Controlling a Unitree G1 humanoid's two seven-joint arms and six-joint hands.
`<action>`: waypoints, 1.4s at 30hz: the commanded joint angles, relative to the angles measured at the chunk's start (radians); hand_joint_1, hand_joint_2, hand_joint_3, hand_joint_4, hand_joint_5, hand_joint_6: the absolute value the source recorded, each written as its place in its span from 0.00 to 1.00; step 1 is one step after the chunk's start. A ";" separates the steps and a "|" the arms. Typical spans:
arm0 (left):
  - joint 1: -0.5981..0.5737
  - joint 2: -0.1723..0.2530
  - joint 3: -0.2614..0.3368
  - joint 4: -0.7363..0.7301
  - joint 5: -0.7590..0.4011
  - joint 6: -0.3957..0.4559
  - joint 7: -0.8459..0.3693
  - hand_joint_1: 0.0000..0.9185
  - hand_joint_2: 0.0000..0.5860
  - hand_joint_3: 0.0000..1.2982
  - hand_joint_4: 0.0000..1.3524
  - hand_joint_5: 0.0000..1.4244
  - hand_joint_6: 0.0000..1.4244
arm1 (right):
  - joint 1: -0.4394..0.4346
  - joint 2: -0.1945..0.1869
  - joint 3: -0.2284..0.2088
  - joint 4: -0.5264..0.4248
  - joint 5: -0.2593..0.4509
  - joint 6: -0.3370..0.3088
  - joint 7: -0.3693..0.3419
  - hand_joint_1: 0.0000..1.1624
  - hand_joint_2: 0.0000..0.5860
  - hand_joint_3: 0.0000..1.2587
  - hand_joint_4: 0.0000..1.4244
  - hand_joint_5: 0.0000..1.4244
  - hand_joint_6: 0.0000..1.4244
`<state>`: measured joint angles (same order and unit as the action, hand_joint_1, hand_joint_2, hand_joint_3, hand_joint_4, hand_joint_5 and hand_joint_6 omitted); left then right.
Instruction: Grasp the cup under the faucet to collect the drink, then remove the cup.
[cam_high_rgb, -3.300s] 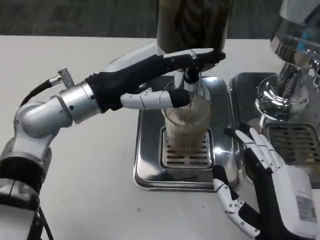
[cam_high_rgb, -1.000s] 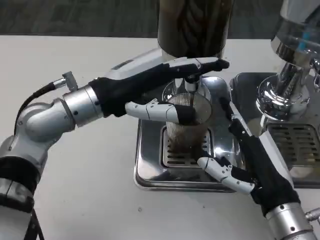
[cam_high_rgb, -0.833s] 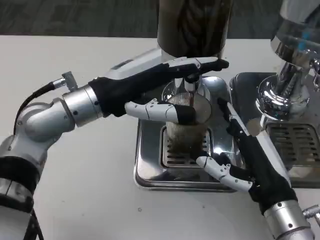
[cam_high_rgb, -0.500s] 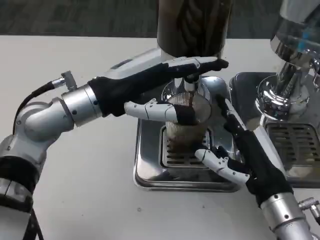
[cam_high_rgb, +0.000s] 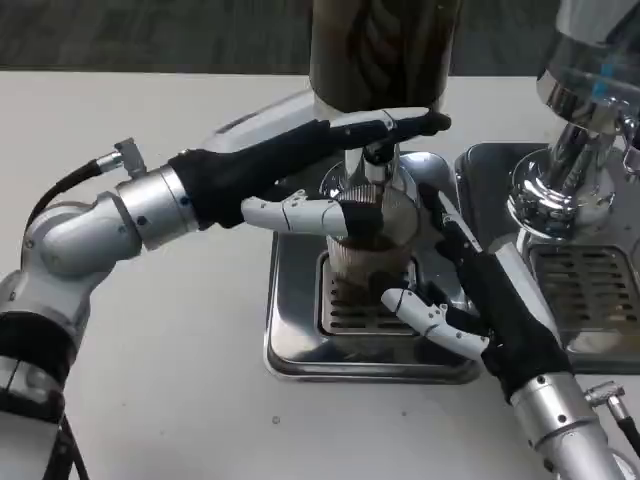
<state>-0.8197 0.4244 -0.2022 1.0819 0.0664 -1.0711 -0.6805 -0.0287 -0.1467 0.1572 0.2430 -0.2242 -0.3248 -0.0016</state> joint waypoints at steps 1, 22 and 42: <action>0.033 0.010 0.012 0.026 -0.005 0.069 -0.047 0.00 0.10 0.09 0.02 0.05 0.02 | -0.015 0.006 -0.008 0.024 0.017 -0.023 0.005 0.48 0.40 0.02 0.00 0.00 0.03; 0.008 -0.036 0.149 0.009 -0.187 0.195 -0.229 0.00 0.11 0.07 0.00 0.06 0.04 | -0.009 0.020 -0.008 0.041 0.015 -0.034 -0.007 0.47 0.42 0.04 0.00 0.00 0.03; 0.014 -0.089 0.301 -0.098 -0.360 0.314 -0.382 0.00 0.13 0.12 0.07 0.11 0.09 | -0.001 0.027 -0.007 0.043 0.015 -0.037 -0.012 0.47 0.42 0.05 0.00 0.01 0.04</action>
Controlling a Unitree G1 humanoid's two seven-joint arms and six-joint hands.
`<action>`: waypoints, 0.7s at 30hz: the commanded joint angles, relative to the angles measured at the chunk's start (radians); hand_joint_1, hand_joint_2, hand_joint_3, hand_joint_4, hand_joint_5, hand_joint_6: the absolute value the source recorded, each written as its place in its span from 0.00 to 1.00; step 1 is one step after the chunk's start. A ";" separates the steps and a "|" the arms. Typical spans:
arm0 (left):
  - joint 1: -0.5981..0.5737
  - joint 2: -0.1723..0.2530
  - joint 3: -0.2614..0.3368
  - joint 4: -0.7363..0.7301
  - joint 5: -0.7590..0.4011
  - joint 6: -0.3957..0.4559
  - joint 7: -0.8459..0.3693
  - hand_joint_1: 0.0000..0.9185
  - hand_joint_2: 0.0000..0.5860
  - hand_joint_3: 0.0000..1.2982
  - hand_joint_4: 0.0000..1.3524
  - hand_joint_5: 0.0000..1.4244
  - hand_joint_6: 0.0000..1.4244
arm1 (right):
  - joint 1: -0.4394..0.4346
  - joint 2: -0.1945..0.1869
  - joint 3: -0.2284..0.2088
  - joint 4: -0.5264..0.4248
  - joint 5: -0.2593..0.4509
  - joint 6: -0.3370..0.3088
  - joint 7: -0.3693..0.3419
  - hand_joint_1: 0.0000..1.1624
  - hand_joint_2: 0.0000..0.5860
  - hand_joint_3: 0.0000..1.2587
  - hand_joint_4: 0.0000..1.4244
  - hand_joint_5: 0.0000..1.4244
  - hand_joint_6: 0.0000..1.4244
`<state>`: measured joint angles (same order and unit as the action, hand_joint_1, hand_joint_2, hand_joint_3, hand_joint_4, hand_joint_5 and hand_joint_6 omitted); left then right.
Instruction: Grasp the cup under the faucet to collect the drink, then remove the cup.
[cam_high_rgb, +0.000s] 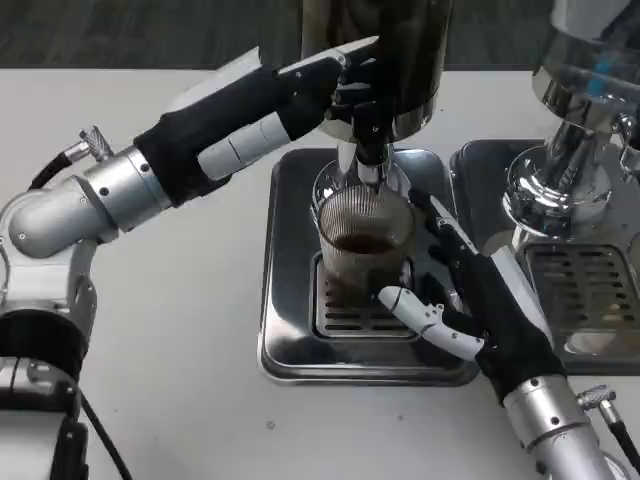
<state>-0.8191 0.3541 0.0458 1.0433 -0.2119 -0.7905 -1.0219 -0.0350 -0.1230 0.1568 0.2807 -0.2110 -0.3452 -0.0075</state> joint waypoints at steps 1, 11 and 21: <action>0.017 -0.024 0.067 -0.077 -0.105 0.047 -0.052 0.00 0.13 0.14 0.08 0.12 0.10 | 0.006 0.003 -0.007 0.005 0.003 -0.017 -0.006 0.47 0.42 0.05 0.00 0.01 0.04; 0.075 -0.041 0.167 -0.279 -0.290 0.295 -0.096 0.00 0.13 0.25 0.21 0.23 0.19 | 0.007 0.000 -0.003 0.003 0.004 -0.014 0.005 0.47 0.42 0.05 0.00 0.01 0.04; 0.177 -0.025 0.233 -0.454 -0.350 0.458 -0.052 0.00 0.11 0.36 0.37 0.39 0.29 | 0.004 -0.006 -0.004 0.005 -0.002 -0.028 0.002 0.47 0.42 0.05 0.00 0.01 0.05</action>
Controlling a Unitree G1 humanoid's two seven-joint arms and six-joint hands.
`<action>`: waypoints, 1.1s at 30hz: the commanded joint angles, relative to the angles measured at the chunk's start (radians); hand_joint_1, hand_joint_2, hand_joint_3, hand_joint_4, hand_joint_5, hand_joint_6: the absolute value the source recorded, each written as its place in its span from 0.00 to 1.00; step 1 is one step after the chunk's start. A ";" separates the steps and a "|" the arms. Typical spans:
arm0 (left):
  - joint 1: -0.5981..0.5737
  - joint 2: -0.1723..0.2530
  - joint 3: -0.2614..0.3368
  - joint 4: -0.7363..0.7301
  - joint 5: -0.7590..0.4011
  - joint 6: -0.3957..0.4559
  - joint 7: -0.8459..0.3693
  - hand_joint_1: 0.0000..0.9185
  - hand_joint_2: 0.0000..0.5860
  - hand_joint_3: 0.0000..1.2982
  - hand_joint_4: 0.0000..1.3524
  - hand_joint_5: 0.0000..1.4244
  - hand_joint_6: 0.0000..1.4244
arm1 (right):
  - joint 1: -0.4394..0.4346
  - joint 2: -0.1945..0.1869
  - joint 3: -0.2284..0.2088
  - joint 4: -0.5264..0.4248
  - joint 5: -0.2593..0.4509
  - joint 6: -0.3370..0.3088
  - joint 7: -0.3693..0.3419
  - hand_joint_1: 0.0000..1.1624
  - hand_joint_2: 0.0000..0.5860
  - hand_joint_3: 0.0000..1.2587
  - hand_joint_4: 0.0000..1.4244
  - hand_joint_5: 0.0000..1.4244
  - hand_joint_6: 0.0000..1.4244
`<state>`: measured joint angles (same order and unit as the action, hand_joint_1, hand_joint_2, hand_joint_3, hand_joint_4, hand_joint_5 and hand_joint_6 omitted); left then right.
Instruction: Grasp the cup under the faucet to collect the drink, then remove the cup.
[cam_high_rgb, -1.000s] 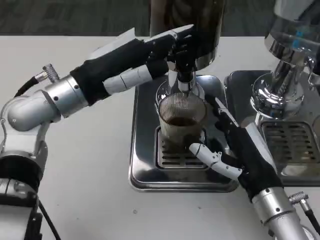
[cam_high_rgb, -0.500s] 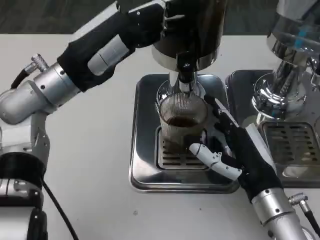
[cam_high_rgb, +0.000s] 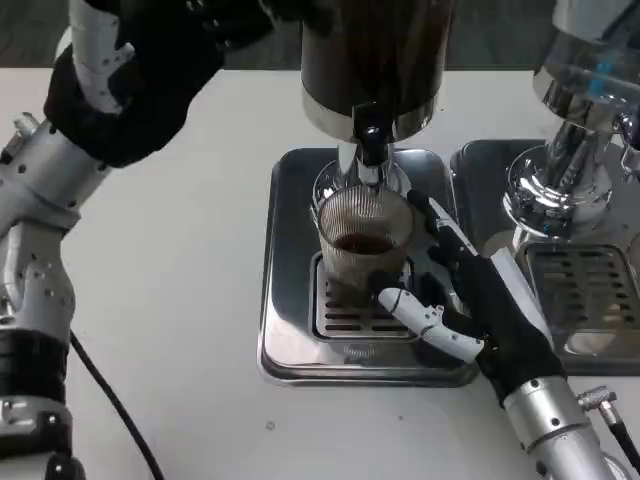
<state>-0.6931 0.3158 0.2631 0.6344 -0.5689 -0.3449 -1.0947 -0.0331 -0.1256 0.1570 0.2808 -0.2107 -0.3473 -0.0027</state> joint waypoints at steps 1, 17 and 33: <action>0.068 0.020 0.017 -0.045 0.018 0.004 0.025 0.00 0.11 0.36 0.37 0.39 0.28 | 0.002 -0.004 -0.004 0.006 -0.004 -0.027 -0.004 0.47 0.42 0.04 0.00 0.01 0.05; 0.227 0.077 0.017 0.120 0.170 -0.117 0.070 0.00 0.11 0.34 0.35 0.36 0.23 | -0.037 0.003 0.004 0.062 -0.052 -0.042 -0.038 0.48 0.38 0.00 0.00 0.00 0.04; 0.265 0.089 0.012 0.234 0.223 -0.187 0.109 0.00 0.13 0.34 0.34 0.34 0.21 | -0.129 0.033 0.003 0.199 -0.067 -0.086 -0.092 0.49 0.37 0.00 0.00 0.00 0.02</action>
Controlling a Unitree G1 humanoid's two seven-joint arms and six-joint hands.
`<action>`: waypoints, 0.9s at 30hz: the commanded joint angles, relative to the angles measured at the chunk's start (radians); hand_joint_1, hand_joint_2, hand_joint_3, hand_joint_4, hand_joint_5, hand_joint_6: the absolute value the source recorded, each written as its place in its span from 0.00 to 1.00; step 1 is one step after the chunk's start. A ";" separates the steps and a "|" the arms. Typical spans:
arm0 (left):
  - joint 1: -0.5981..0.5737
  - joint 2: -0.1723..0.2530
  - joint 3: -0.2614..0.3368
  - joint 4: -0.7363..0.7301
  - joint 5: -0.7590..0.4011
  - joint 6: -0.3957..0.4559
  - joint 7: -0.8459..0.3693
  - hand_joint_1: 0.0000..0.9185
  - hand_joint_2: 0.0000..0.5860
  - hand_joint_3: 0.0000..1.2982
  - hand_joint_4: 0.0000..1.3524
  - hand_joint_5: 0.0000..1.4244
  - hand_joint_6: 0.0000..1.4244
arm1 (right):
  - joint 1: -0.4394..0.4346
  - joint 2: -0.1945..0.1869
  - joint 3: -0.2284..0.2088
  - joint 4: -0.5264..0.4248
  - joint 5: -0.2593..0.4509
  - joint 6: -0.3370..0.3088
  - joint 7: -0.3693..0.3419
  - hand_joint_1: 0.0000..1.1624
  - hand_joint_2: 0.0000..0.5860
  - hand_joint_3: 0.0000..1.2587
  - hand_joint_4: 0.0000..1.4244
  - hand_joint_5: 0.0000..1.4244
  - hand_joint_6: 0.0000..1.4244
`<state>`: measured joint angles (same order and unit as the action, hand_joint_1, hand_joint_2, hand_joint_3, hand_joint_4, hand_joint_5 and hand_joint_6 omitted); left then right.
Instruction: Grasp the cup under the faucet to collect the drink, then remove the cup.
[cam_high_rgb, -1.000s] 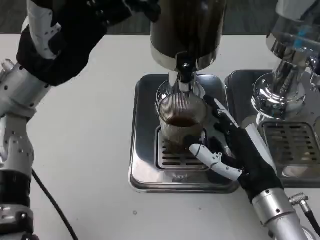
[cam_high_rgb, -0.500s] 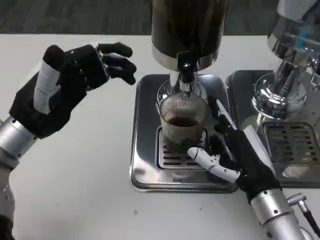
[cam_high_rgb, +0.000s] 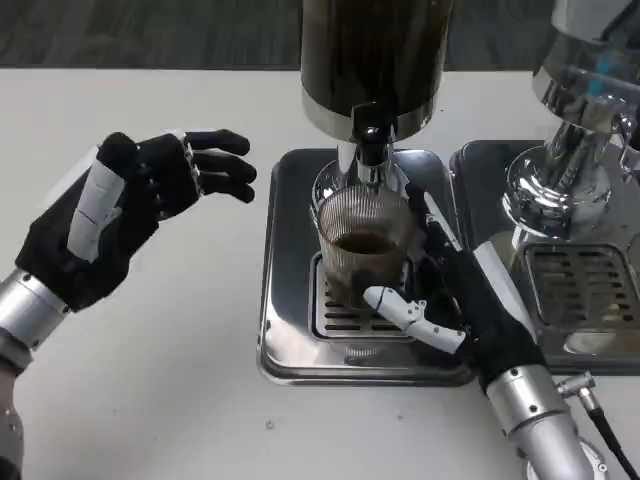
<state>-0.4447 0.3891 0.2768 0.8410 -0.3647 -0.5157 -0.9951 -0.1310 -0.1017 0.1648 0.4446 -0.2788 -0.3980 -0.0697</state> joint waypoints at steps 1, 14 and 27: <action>0.017 0.016 -0.002 0.031 0.021 -0.018 0.011 0.00 0.13 0.34 0.34 0.34 0.21 | -0.037 0.010 -0.005 0.043 0.001 -0.040 -0.027 0.49 0.37 0.00 0.00 0.00 0.01; 0.032 0.037 0.003 0.096 0.038 -0.037 0.033 0.00 0.16 0.35 0.34 0.34 0.21 | -0.111 0.011 0.006 0.139 -0.013 -0.066 -0.029 0.51 0.37 0.00 0.00 0.00 0.00; 0.040 0.051 0.003 0.124 0.040 -0.045 0.046 0.00 0.17 0.36 0.35 0.35 0.21 | -0.128 0.007 0.027 0.150 -0.083 -0.024 -0.079 0.62 0.34 0.00 0.00 0.05 0.07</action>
<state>-0.4221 0.4298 0.2777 0.9552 -0.3404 -0.5484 -0.9578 -0.2440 -0.0916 0.1861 0.5870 -0.3497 -0.4351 -0.1358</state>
